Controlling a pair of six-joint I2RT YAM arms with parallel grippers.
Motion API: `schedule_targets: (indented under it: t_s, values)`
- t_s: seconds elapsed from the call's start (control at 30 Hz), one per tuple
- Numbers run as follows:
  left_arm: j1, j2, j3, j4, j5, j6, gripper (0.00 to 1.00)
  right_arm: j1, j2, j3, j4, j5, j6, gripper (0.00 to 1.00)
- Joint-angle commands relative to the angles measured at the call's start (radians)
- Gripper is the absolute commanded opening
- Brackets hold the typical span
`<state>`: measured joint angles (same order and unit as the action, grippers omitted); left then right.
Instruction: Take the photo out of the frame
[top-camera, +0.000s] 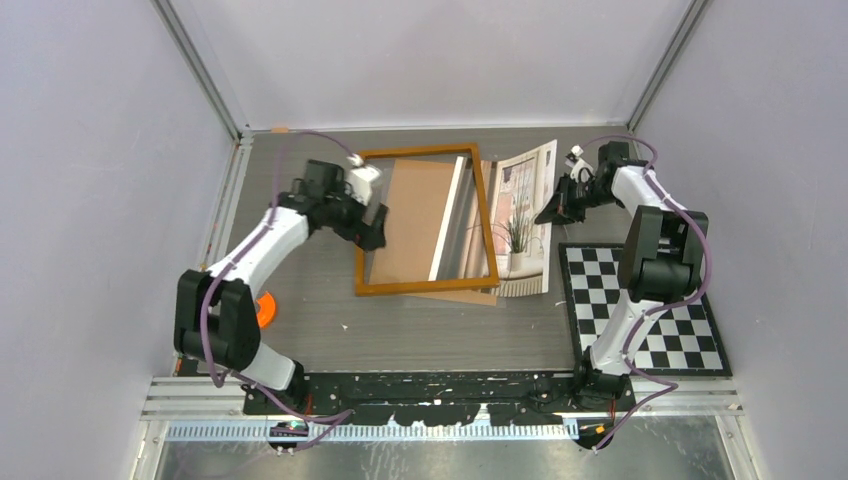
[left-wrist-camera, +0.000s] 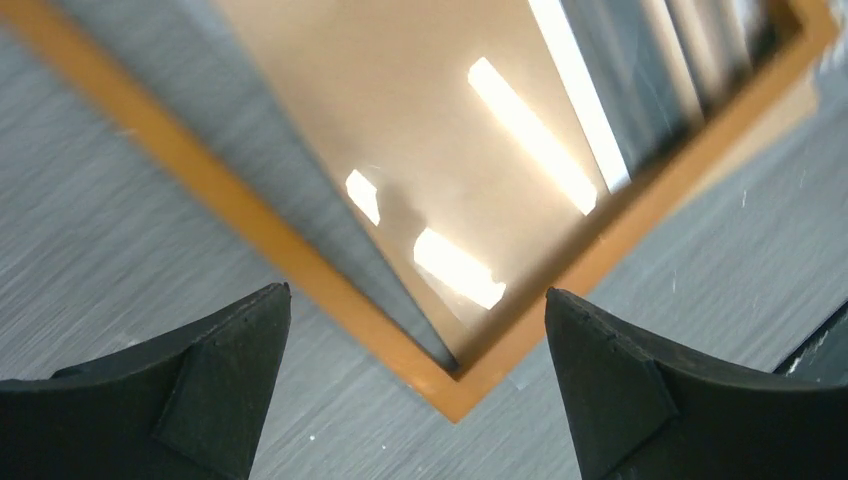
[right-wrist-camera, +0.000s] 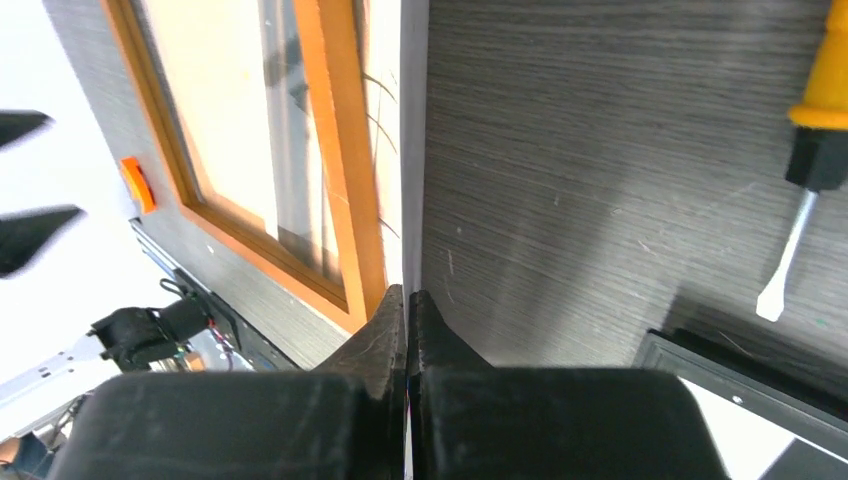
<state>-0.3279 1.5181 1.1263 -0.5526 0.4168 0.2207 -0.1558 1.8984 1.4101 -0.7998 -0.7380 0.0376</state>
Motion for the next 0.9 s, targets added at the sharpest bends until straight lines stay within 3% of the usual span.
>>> schedule_targets:
  t_s: [0.0,0.3,0.6,0.87]
  values:
    - [0.158,-0.035,0.018,0.11,0.127,-0.212,1.0,0.001,-0.04,0.054,-0.098,0.057,-0.092,0.01]
    - [0.307,0.15,0.074,0.226,0.094,-0.309,1.0,-0.005,-0.112,0.169,-0.21,0.132,-0.181,0.01]
    - [0.303,0.363,0.154,0.321,0.144,-0.399,1.0,-0.021,-0.199,0.25,-0.23,0.239,-0.224,0.01]
    - [0.245,0.46,0.213,0.312,0.134,-0.342,1.0,-0.034,-0.296,0.37,-0.26,0.279,-0.265,0.01]
